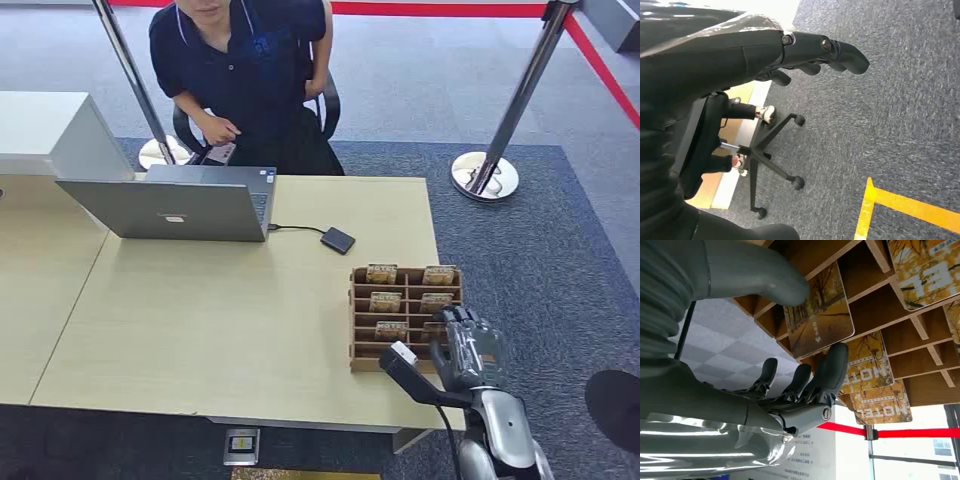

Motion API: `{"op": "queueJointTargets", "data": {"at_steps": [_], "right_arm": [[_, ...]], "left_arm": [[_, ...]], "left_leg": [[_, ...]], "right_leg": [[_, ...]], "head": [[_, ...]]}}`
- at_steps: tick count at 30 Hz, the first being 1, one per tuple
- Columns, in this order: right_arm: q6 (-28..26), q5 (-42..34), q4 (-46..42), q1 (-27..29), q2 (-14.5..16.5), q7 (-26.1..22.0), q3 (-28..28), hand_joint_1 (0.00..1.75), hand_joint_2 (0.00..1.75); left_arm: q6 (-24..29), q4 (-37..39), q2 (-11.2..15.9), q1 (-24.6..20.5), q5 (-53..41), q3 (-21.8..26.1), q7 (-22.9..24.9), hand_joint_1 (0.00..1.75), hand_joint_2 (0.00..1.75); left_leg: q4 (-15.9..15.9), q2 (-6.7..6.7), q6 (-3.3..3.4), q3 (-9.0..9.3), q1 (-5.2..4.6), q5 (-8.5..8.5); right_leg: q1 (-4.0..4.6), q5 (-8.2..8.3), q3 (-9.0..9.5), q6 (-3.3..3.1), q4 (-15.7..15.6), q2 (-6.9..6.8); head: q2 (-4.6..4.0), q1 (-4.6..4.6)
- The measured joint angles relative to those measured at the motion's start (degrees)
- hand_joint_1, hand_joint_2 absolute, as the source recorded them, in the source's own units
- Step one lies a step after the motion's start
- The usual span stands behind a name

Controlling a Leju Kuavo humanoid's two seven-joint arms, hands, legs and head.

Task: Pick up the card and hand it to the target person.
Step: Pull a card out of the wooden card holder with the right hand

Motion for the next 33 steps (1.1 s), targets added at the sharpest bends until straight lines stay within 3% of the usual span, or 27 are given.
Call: {"op": "queueJointTargets", "data": {"at_steps": [6,24,30,33], "right_arm": [[0.0,-0.1,0.5,0.0,0.8,0.0,0.4,0.87,1.75],[-1.1,-0.7,0.7,0.4,1.2,1.3,0.4,0.96,1.75],[-1.3,-0.7,0.3,0.8,1.2,1.3,0.4,1.31,1.75],[-1.3,-0.7,0.2,0.8,1.2,1.3,0.4,1.64,1.75]], "left_arm": [[0.0,0.0,0.0,0.0,0.0,0.0,0.0,0.0,1.75],[0.3,0.0,-0.2,0.0,-1.0,0.0,-0.6,0.0,1.75],[0.3,0.0,-0.2,0.0,-1.1,0.0,-0.9,0.0,1.75],[0.3,0.0,-0.2,0.0,-1.1,0.0,-1.0,0.0,1.75]], "left_leg": [[0.0,0.0,0.0,0.02,0.0,0.0],[0.0,0.0,0.0,0.02,0.0,0.0],[0.0,0.0,0.0,0.02,0.0,0.0],[0.0,0.0,0.0,0.02,0.0,0.0]], "right_leg": [[0.0,0.0,0.02,0.0,0.0,0.0],[0.0,0.0,0.01,0.0,0.0,0.0],[0.0,0.0,0.01,0.0,0.0,0.0],[0.0,0.0,0.01,0.0,0.0,0.0]], "head": [[0.0,0.0],[0.0,0.0],[0.0,0.01],[0.0,0.0]]}}
